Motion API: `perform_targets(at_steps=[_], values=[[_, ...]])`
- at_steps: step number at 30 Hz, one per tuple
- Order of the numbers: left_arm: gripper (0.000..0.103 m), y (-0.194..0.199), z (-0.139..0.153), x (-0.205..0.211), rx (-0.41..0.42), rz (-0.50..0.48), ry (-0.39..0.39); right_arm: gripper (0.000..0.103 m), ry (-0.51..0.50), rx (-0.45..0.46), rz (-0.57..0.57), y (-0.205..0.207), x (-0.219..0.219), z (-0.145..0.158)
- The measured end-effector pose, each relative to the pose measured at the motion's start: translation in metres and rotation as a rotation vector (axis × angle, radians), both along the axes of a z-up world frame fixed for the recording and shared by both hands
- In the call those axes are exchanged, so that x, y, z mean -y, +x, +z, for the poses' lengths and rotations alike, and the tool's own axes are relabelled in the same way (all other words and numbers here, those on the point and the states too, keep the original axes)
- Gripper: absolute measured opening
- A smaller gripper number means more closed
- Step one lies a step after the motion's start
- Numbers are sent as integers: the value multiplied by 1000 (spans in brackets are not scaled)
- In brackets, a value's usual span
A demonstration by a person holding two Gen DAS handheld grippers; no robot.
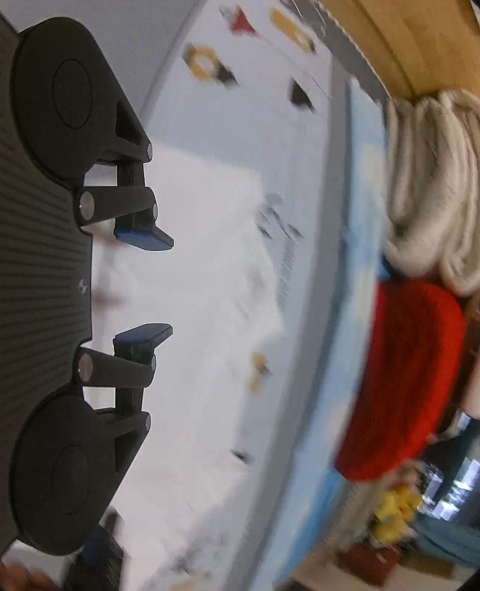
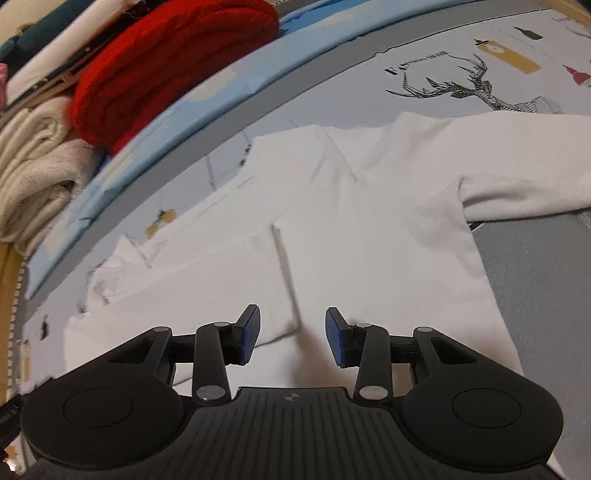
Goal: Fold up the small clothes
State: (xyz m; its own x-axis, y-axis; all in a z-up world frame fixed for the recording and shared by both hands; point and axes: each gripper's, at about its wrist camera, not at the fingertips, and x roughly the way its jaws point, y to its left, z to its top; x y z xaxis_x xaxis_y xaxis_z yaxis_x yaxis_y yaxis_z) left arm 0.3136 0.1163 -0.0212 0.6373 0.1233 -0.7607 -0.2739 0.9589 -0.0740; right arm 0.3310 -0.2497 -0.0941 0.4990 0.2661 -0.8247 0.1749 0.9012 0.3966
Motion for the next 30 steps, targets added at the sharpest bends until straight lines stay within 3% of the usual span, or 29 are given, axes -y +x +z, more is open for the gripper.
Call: perform_targets(at_steps=[4, 9, 15, 18, 20, 22, 30], values=[[51, 9, 3, 8, 2, -80, 54, 41, -7, -50, -23, 15, -3, -19], [51, 21, -8, -1, -35, -90, 30, 44, -37, -85, -35, 25, -5, -35], [51, 23, -3, -10, -36, -88, 37, 45, -71, -60, 19, 30, -22, -34], [51, 20, -1, -12, -39, -90, 53, 33, -95, -51, 40, 32, -29, -34], [51, 19, -1, -15, -41, -88, 60, 12, -90, -47, 59, 34, -33, -33], [51, 18, -1, -18, -42, -84, 61, 1, -110, -30, 76, 35, -38, -31], [51, 18, -5, -28, -56, -51, 53, 1, -126, 148, 147, 33, -44, 2]])
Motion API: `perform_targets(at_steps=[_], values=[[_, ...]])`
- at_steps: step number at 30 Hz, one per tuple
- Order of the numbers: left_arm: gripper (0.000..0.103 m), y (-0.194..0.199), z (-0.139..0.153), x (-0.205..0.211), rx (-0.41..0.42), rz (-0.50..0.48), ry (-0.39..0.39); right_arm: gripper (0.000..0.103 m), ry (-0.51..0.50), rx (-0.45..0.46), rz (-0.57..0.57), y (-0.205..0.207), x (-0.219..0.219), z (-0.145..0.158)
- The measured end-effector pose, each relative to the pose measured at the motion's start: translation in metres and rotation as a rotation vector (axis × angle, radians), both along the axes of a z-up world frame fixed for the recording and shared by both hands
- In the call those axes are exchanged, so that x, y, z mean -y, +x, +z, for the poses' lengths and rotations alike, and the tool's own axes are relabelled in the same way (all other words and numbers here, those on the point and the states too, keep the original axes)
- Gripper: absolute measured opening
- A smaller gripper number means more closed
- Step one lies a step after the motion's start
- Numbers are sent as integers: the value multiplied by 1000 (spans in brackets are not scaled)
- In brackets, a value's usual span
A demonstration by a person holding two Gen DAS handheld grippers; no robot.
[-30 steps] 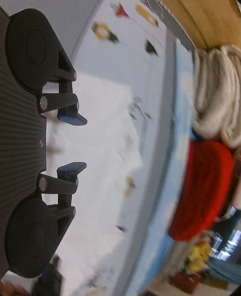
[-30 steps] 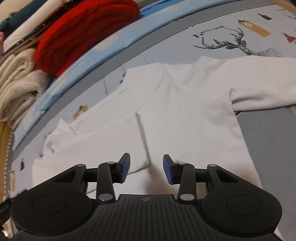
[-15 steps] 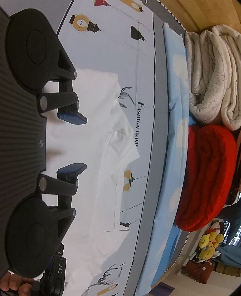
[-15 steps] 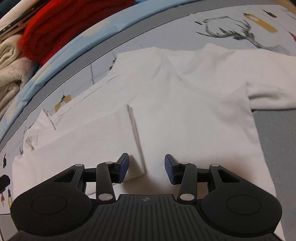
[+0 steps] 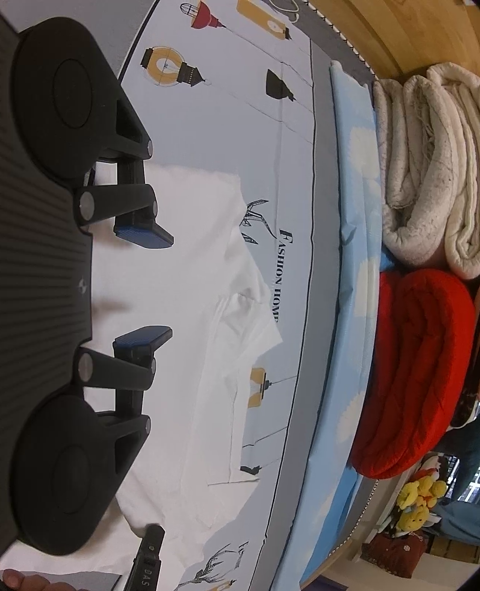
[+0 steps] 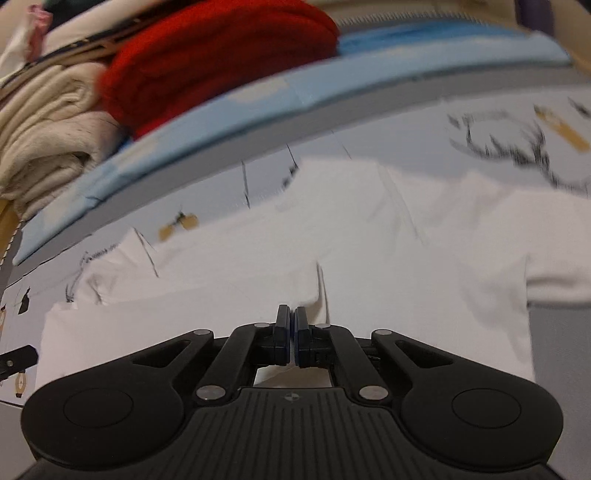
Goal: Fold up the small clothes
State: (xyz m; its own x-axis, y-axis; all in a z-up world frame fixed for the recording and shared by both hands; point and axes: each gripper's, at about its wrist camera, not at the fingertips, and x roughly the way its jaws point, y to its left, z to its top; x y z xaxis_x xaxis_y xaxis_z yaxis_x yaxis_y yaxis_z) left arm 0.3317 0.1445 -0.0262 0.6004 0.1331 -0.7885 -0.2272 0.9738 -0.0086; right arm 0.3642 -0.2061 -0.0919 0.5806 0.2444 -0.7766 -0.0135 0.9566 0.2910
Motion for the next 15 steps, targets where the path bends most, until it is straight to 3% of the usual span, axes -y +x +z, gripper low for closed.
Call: perform_targets(at_steps=[15], values=[[51, 3, -2, 2, -5, 8, -10, 0, -22, 27, 22, -1, 5, 5]])
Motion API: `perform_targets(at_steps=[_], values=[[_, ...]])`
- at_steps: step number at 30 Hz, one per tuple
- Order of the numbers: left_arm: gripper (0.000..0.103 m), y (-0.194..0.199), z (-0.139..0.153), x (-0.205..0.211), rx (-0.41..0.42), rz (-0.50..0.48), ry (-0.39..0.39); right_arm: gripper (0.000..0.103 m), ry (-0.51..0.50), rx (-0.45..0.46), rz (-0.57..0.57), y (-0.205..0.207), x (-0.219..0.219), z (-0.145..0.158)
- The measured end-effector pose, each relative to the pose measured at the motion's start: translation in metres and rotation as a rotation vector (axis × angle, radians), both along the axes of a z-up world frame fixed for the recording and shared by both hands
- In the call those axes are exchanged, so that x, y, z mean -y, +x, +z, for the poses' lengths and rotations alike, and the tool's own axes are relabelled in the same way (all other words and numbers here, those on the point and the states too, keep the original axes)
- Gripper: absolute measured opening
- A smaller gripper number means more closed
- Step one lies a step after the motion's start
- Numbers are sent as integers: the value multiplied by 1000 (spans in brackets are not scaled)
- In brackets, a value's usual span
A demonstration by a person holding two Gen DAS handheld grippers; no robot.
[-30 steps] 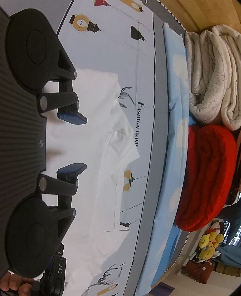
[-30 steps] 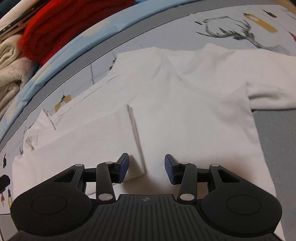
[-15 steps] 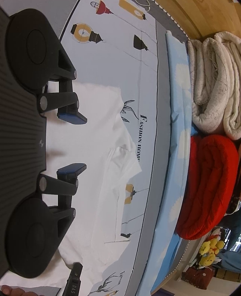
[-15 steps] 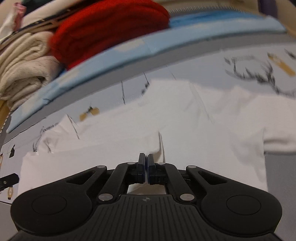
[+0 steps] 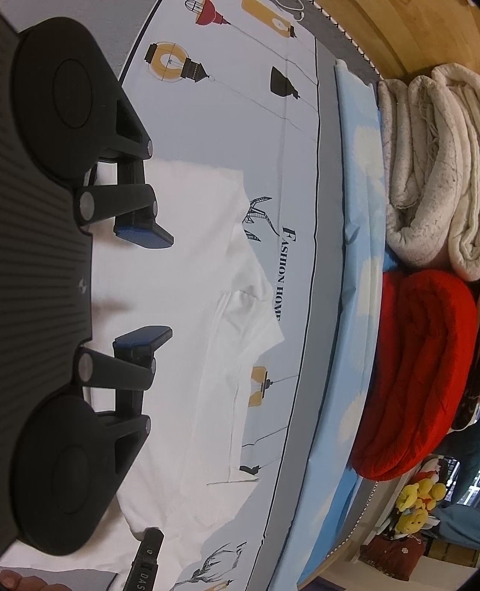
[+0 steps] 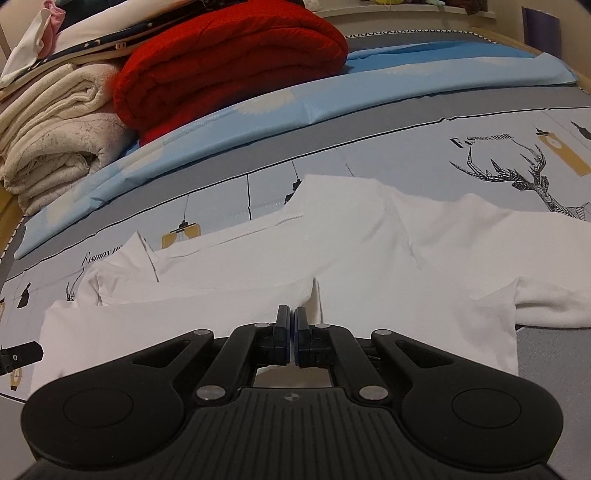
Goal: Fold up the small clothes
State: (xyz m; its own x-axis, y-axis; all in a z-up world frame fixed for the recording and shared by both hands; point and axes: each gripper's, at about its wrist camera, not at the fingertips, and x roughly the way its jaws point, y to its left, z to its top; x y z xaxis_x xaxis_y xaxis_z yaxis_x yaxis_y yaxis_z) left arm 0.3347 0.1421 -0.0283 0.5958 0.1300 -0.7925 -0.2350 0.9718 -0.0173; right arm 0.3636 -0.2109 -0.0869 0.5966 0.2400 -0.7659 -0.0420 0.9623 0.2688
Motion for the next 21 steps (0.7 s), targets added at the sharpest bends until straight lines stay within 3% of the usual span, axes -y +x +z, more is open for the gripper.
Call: perform_targets(at_steps=[21], values=[[55, 1, -2, 3, -7, -8, 2, 0, -27, 31, 20, -2, -5, 5]])
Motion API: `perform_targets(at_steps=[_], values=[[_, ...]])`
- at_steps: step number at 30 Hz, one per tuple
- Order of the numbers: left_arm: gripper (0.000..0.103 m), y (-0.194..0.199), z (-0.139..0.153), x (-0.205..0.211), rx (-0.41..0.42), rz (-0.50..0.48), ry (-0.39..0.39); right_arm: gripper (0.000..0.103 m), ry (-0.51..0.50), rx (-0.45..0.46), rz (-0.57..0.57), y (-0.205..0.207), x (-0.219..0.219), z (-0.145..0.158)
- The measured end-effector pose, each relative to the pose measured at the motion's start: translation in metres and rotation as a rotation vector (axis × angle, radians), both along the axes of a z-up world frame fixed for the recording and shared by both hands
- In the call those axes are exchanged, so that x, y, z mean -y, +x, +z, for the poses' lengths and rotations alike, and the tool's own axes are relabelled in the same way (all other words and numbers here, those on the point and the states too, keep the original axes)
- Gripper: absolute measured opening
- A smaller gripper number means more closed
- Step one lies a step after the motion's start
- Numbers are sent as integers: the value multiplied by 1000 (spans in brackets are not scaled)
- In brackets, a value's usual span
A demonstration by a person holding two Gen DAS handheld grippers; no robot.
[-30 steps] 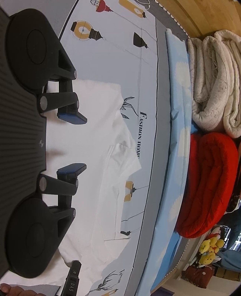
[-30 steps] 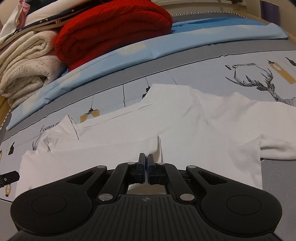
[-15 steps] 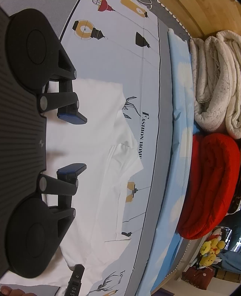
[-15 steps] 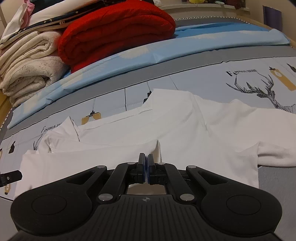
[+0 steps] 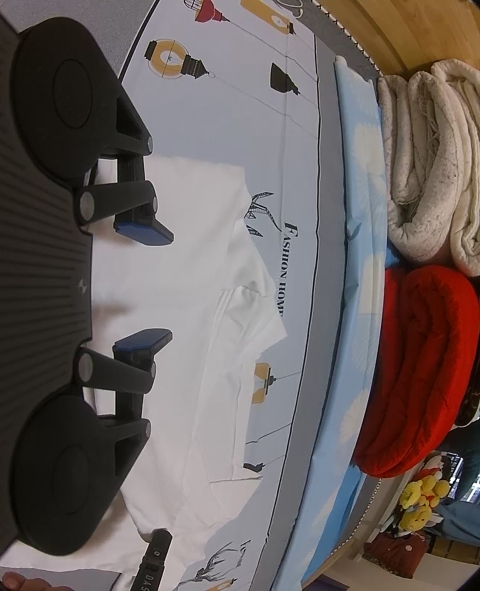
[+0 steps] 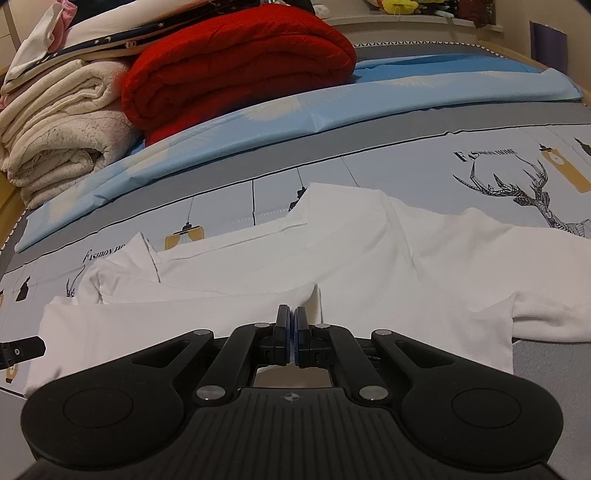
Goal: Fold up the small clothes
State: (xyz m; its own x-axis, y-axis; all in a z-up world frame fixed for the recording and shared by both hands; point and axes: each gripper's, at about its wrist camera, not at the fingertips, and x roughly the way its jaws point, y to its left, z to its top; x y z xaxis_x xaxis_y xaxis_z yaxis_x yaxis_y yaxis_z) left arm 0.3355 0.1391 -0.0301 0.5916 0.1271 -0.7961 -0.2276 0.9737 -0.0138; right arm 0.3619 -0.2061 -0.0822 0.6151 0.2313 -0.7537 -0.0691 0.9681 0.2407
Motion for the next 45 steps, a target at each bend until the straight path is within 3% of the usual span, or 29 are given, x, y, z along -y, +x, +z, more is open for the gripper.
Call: perform_targets(at_steps=[5, 10, 12, 14, 17, 18, 22, 28, 33, 40, 42, 45], values=[[55, 0, -1, -1, -1, 3, 1, 0, 1, 25, 8, -1, 0, 4], [55, 0, -2, -5, -3, 6, 3, 0, 43, 189, -63, -5, 25, 39], [55, -1, -2, -7, -5, 8, 4, 0, 1, 248, -115, -5, 39, 49], [55, 0, -2, -8, -6, 11, 3, 0, -84, 189, -155, 5, 50, 40], [55, 0, -2, -8, -6, 13, 0, 0, -101, -3, -243, 20, 75, 6], [55, 1, -2, -8, -6, 13, -2, 0, -117, -26, -257, 21, 80, -1], [57, 1, 0, -20, 5, 36, -14, 0, -117, 60, -203, 19, 75, 12], [57, -4, 4, -77, 13, 209, -32, 0, -82, 146, -236, 16, 88, 32], [57, -6, -1, -98, -6, 281, -107, 0, -96, 47, -319, 23, 113, 16], [57, 0, -18, -72, -58, 190, -151, 1, -48, -18, -308, 28, 120, 3], [57, 3, -20, -67, -63, 179, -148, 1, 73, 70, -327, 21, 129, 15], [57, 5, -21, -66, -65, 178, -145, 0, 174, 272, -227, 8, 127, 45]])
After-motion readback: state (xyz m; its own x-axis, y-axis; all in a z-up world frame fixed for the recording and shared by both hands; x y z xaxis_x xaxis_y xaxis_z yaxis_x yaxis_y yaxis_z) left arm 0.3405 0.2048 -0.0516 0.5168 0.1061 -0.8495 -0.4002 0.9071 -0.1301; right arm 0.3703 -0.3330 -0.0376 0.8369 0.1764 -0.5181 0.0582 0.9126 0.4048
